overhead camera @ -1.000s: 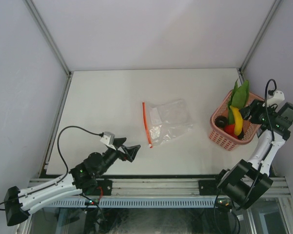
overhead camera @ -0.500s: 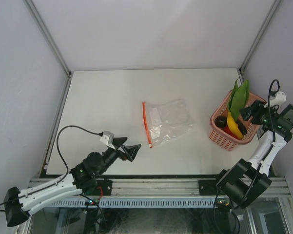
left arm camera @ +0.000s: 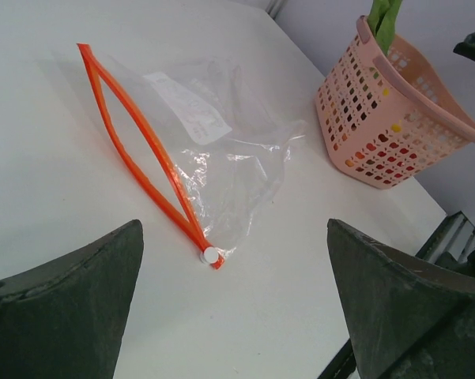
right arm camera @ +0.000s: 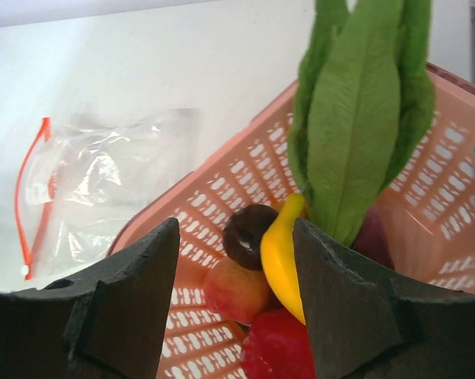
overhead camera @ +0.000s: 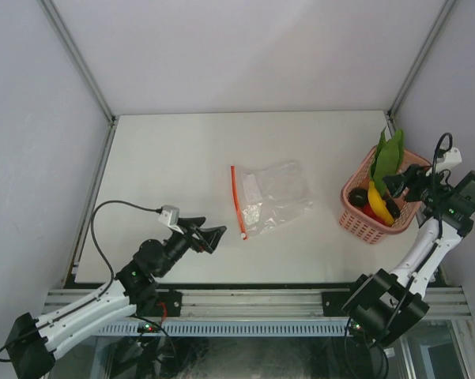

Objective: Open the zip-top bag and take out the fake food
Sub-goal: Reset both arms

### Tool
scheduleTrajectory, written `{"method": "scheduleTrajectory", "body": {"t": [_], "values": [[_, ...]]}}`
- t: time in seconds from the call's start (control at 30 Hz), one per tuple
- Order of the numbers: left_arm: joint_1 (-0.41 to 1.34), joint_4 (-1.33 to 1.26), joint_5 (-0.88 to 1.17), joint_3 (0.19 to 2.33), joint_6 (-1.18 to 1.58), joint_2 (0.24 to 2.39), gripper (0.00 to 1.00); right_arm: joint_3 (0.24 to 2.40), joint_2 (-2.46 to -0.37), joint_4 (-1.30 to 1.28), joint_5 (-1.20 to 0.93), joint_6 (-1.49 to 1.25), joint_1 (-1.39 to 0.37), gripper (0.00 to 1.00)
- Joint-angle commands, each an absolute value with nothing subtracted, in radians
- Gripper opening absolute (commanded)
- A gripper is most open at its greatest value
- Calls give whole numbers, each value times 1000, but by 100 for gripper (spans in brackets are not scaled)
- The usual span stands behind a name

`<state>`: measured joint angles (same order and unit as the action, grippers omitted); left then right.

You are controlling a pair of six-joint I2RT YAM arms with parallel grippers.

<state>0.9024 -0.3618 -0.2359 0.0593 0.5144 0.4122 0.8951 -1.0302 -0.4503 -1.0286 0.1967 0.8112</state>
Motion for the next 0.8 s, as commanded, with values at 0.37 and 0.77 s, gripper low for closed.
{"method": "scheduleTrajectory", "body": {"t": [0.37,0.77], "values": [[455,-366,279,355,755,611,100,989,-924,-526,-1137,424,358,78],[375,226,254,983,472,685,100,1495,-1055,-759,-977,439,40,99]]}}
